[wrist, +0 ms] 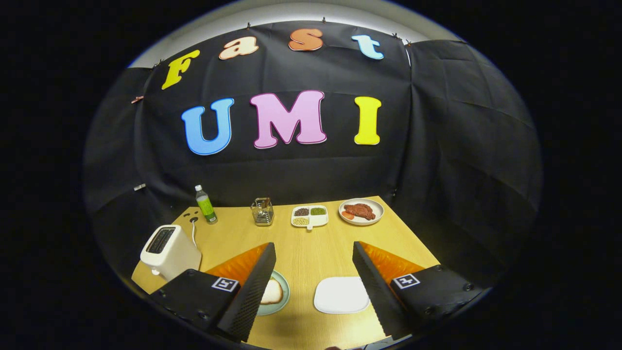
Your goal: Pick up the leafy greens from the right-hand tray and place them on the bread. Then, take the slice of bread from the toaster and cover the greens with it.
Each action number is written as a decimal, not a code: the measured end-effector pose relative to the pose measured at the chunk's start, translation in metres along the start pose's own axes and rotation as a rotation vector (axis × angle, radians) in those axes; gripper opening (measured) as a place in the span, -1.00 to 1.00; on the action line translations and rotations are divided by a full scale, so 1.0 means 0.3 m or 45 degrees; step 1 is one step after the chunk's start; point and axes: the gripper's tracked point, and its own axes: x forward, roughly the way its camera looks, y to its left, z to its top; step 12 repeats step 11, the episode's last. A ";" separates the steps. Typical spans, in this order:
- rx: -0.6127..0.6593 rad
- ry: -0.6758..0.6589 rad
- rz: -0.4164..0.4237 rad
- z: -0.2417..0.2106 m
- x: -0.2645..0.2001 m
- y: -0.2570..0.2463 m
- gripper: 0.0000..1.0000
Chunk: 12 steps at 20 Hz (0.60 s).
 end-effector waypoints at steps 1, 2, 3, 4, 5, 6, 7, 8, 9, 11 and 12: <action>0.002 -0.029 0.001 0.021 -0.020 0.005 0.97; -0.001 -0.063 -0.005 0.045 -0.036 0.004 0.97; -0.005 -0.086 -0.019 0.062 -0.053 -0.007 0.97; -0.005 -0.093 -0.026 0.068 -0.068 -0.008 0.97; 0.000 -0.096 -0.027 0.076 -0.078 -0.003 0.97; -0.001 -0.105 -0.029 0.089 -0.085 -0.003 0.97; -0.006 -0.117 -0.034 0.105 -0.086 -0.012 0.97; -0.014 -0.131 -0.041 0.122 -0.078 -0.019 0.97; -0.024 -0.135 -0.048 0.130 -0.069 -0.024 0.97; -0.034 -0.123 -0.054 0.133 -0.048 -0.026 0.97; -0.034 -0.123 -0.054 0.133 -0.048 -0.026 0.97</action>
